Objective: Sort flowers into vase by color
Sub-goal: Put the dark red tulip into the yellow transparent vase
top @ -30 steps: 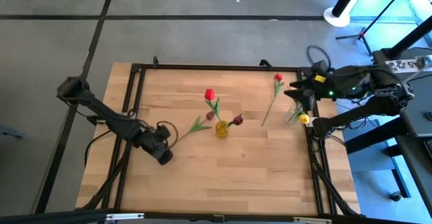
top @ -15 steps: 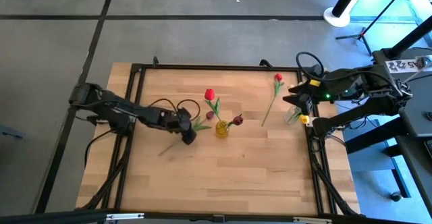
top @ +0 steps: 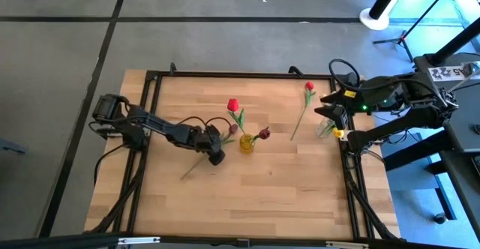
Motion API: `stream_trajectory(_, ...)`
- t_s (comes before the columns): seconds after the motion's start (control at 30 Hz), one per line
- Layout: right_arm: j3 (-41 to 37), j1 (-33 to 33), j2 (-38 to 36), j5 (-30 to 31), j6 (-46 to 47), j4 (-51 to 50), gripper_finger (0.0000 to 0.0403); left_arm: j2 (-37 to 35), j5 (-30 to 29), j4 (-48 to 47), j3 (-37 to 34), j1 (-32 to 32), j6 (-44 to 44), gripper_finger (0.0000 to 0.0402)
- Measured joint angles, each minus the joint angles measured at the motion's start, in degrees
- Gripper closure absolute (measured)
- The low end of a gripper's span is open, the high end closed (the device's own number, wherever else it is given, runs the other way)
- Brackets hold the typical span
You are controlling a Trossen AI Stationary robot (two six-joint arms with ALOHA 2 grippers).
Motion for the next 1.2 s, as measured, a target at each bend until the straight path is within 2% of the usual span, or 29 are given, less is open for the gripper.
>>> stream_trajectory(0.07,0.00,0.00,0.00,0.60,-1.10,0.59,0.0132,-0.28,-0.17,-1.09,0.00,-1.14,-2.66,0.0383)
stream_trajectory(0.17,0.00,0.00,0.00,1.46,-3.48,2.99,0.0132,-4.00,1.44,-4.62,-0.26,-4.62,-6.31,0.0391)
stream_trajectory(0.27,0.05,0.00,0.43,1.71,-5.37,6.88,0.0132,-12.05,2.20,-11.41,-0.68,-10.88,-11.19,0.0397)
stream_trajectory(0.4,0.04,0.02,1.11,2.29,-8.46,13.88,0.0132,-25.70,-5.56,-17.56,-0.40,-22.17,-17.68,0.0398)
stream_trajectory(0.5,0.04,0.00,1.62,2.33,-11.28,20.41,0.0132,-35.29,-10.43,-17.84,-0.39,-31.94,-18.49,0.0399)
stream_trajectory(0.6,0.09,0.00,2.86,1.71,-13.09,26.64,0.0132,-42.92,-15.96,-17.63,0.34,-40.04,-16.70,0.0400)
stream_trajectory(0.73,0.03,0.02,4.14,1.23,-14.28,32.11,0.0132,-49.29,-17.53,-17.10,2.80,-46.34,-10.75,0.0400)
stream_trajectory(0.83,-0.01,0.33,4.56,0.57,-14.50,33.74,0.0132,-50.88,-19.73,-12.98,5.22,-47.37,-3.34,0.0401)
stream_trajectory(0.97,0.07,4.85,6.68,1.48,-17.34,38.25,0.0132,-50.58,-22.85,2.93,6.11,-45.20,13.56,0.0401)
stream_trajectory(1.1,-0.02,9.88,10.47,2.65,-22.37,46.23,0.0132,-46.97,-24.77,19.15,6.16,-38.09,30.46,0.0401)
stream_trajectory(1.2,-0.02,11.94,13.57,2.72,-24.74,52.43,0.0132,-42.23,-22.47,32.13,6.18,-30.73,40.28,0.0401)
